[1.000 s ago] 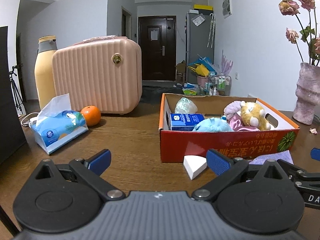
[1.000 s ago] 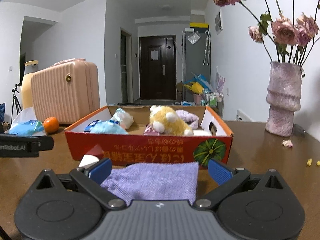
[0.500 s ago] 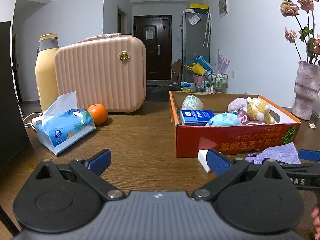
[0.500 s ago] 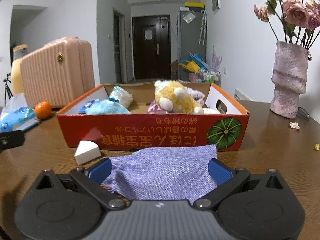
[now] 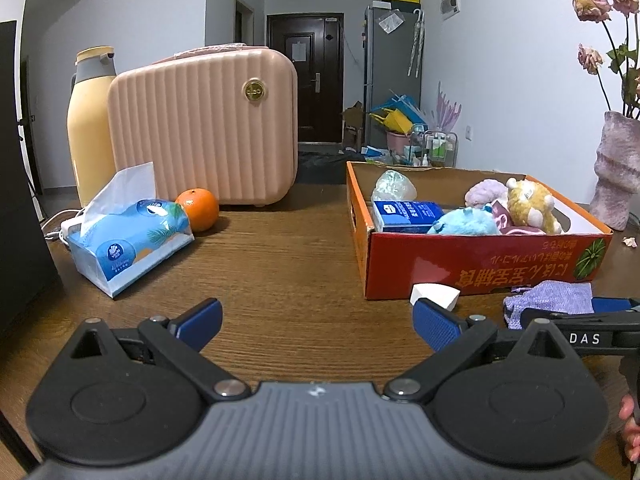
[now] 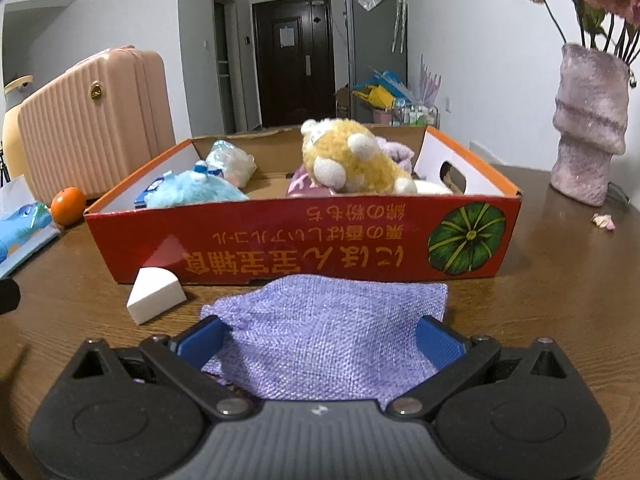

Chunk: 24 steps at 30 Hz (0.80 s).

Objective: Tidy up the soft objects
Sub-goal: 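Grasp the purple mesh pouch with the right tool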

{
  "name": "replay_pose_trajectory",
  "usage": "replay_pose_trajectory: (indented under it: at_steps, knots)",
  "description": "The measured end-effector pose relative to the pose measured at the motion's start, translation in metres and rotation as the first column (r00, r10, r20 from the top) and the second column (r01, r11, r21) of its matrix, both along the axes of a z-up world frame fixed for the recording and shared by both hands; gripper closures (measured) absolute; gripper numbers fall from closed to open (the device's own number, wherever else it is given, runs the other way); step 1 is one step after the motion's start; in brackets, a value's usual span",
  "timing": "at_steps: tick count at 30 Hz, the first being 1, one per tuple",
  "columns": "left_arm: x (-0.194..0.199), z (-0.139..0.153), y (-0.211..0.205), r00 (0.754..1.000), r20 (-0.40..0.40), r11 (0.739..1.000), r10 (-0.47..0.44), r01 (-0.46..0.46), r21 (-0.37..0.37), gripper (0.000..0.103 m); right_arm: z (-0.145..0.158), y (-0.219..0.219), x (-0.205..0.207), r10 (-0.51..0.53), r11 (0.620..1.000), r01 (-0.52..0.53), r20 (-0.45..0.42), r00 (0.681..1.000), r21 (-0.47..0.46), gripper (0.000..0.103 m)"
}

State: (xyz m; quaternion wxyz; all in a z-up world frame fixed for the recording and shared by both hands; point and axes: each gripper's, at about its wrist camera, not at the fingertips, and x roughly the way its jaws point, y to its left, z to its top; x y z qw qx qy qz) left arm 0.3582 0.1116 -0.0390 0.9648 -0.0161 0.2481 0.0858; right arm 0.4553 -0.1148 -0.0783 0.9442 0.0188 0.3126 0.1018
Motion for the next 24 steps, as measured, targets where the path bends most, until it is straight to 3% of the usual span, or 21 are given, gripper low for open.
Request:
replay_pose_trajectory:
  at_steps: [8, 14, 24]
  knots:
    - [0.0004, -0.0009, -0.0014, 1.000, -0.007, 1.000, -0.001, 0.001, 0.003, 0.000, -0.0023, 0.0017, 0.0036, 0.012, 1.000, -0.012, -0.022, 1.000, -0.007, 0.000]
    - [0.0006, -0.0014, -0.0013, 1.000, -0.008, 1.000, -0.001, 0.001, 0.003, 0.000, -0.0026, 0.0027, 0.0023, 0.022, 1.000, -0.022, -0.022, 1.000, -0.016, 0.010]
    - [0.0024, -0.0043, -0.0013, 1.000, -0.018, 1.000, 0.003, -0.003, 0.008, 0.000, 0.0020, 0.0011, -0.0059, 0.059, 0.998, -0.059, 0.016, 0.998, -0.001, 0.050]
